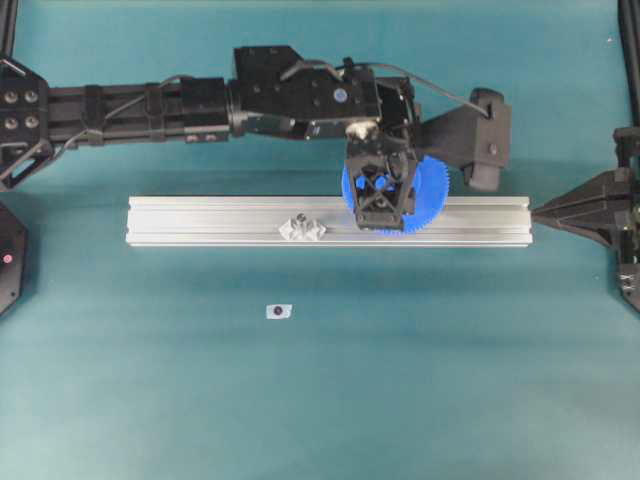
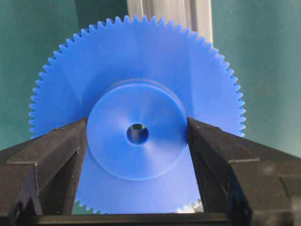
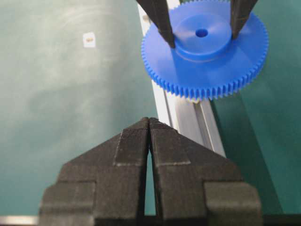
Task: Find the location of the shaft and insert the large gear.
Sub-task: 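Align the gear's center hole over the left metal shaft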
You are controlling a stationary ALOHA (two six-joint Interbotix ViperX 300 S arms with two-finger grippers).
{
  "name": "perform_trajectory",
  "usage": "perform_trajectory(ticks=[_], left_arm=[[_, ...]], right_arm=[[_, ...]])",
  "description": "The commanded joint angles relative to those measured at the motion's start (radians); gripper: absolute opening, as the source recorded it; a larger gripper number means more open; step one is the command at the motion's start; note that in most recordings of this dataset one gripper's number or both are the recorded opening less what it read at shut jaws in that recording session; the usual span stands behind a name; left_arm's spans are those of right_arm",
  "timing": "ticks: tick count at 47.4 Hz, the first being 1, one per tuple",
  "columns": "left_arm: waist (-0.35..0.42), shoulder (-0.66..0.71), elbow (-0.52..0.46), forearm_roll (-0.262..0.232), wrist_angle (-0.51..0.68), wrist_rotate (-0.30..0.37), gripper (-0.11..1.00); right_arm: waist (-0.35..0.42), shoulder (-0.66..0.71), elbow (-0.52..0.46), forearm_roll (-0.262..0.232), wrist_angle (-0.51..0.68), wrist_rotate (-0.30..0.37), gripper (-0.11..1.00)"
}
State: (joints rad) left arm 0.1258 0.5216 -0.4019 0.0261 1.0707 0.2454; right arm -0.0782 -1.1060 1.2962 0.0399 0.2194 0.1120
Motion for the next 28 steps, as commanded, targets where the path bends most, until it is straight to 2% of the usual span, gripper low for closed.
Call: perform_trajectory(ticks=[1, 9, 28], left_arm=[[-0.025, -0.026, -0.005, 0.002, -0.002, -0.012, 0.7], [-0.034, -0.032, 0.003, 0.002, -0.002, -0.048, 0.7], [-0.054, -0.044, 0.02, 0.002, 0.04, -0.055, 0.7]], right_arm=[[-0.002, 0.005, -0.011, 0.0, -0.003, 0.009, 0.02], [-0.002, 0.005, -0.011, -0.002, -0.005, 0.009, 0.02], [-0.002, 0.005, -0.009, 0.0, -0.005, 0.009, 0.02]])
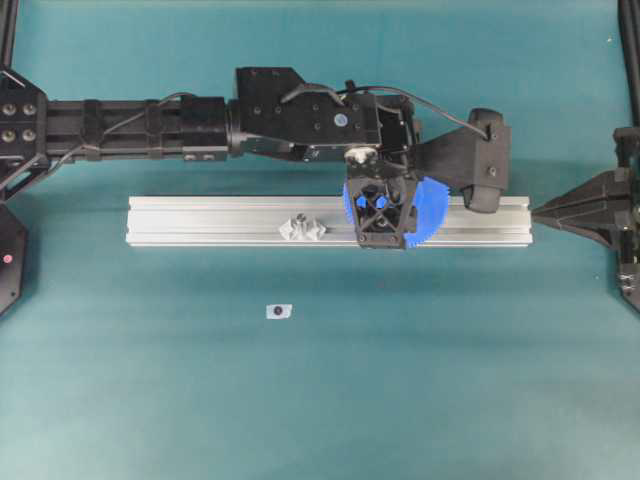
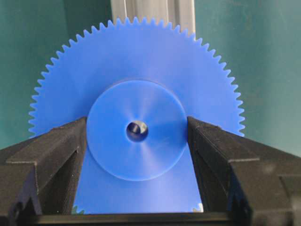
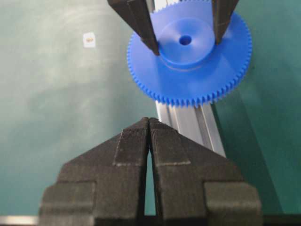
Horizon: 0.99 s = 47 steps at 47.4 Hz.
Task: Find the location of the shaft and insert the large gear.
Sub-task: 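Align the gear's center hole over the left metal shaft, then lower the gear down onto the shaft with the left gripper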
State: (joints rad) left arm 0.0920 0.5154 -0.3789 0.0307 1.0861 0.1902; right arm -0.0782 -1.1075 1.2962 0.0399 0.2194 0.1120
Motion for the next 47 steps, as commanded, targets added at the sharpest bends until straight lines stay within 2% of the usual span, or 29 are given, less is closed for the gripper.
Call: perform_trajectory(ticks=[1, 26, 47], left_arm=[[-0.02, -0.038, -0.002, -0.003, 0.028, 0.0, 0.7], [0.041, -0.038, -0.003, -0.003, 0.026, 0.014, 0.7], [0.061, -0.026, -0.008, -0.003, -0.038, 0.014, 0.7]], right_arm=[[-0.002, 0.006, -0.009, 0.0, -0.005, 0.009, 0.02], [-0.002, 0.006, -0.005, 0.0, -0.005, 0.009, 0.02], [-0.003, 0.005, -0.006, 0.0, -0.003, 0.009, 0.02]])
